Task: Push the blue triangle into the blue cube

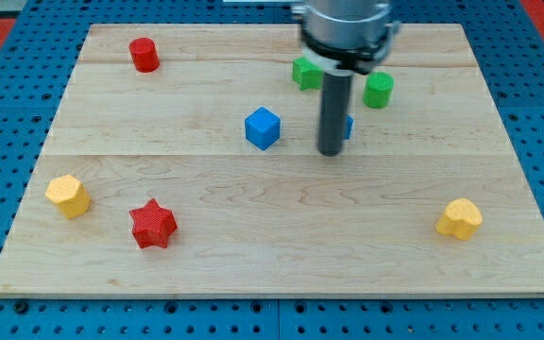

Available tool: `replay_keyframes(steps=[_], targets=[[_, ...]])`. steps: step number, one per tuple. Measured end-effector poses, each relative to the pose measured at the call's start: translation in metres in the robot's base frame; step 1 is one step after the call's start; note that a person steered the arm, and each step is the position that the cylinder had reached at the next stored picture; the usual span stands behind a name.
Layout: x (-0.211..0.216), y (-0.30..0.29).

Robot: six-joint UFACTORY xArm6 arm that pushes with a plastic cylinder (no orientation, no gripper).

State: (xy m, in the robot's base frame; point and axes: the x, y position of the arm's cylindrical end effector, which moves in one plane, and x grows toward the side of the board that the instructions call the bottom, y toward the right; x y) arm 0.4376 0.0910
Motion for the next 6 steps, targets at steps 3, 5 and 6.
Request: replay_keyframes(steps=[3,5,6], targets=[[-0.044,0.001],[-0.042,-0.088],[-0.042,-0.078]])
